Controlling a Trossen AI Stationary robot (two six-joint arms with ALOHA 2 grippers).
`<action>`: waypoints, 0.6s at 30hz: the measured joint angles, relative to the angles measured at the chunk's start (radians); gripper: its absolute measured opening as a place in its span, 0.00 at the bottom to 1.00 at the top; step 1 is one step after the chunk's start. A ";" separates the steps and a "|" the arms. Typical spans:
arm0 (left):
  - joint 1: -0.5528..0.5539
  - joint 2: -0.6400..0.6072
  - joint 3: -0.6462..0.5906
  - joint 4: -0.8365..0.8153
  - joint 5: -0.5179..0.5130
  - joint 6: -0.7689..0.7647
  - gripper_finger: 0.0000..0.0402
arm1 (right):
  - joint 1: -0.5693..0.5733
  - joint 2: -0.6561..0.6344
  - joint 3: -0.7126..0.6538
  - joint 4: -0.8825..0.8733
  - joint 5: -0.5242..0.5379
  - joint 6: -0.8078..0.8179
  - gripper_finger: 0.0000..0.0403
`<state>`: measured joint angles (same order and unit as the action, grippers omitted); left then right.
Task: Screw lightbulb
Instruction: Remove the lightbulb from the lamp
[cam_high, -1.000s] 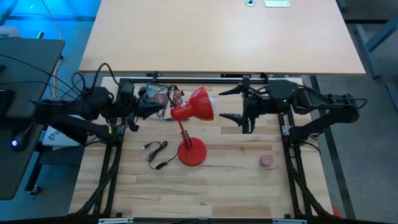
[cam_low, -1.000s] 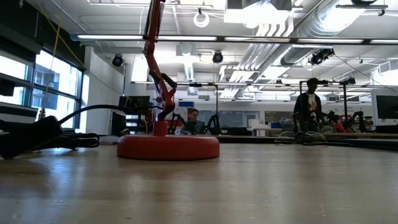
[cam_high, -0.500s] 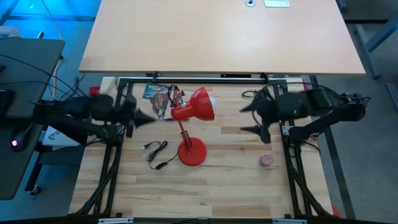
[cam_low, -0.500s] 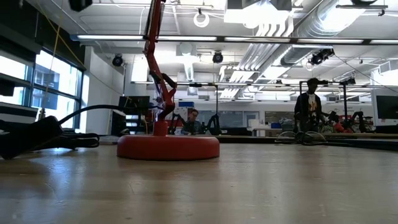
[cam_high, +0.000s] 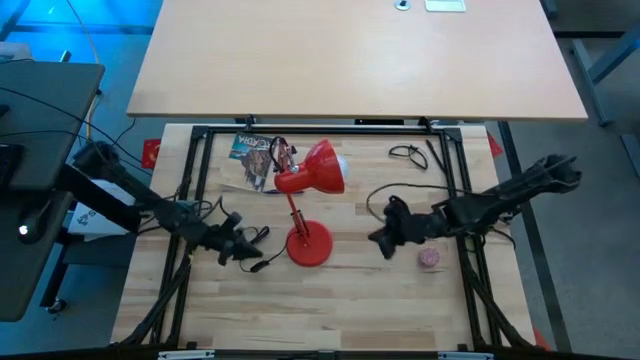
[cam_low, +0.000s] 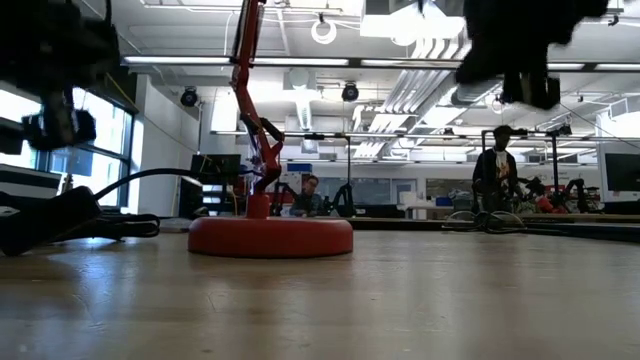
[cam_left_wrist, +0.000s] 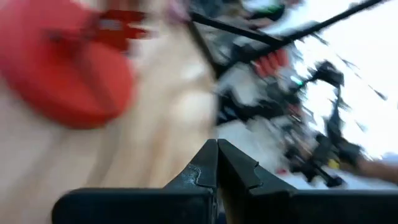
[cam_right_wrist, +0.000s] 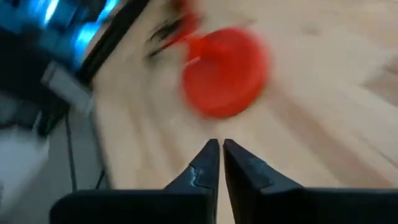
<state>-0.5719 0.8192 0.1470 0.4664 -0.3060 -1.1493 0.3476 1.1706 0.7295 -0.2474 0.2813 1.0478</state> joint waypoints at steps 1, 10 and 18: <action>-0.011 0.014 -0.012 -0.006 -0.041 -0.021 0.00 | -0.019 0.008 -0.039 0.044 0.030 0.059 0.02; -0.011 0.165 -0.014 0.003 -0.150 -0.137 0.00 | -0.165 0.261 -0.126 0.415 -0.121 0.277 0.00; -0.008 0.415 0.036 0.000 -0.183 -0.400 0.00 | -0.254 0.536 0.019 0.525 -0.260 0.258 0.00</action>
<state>-0.5798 1.2344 0.1834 0.4668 -0.4889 -1.5491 0.0939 1.7070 0.7481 0.2775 0.0216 1.3061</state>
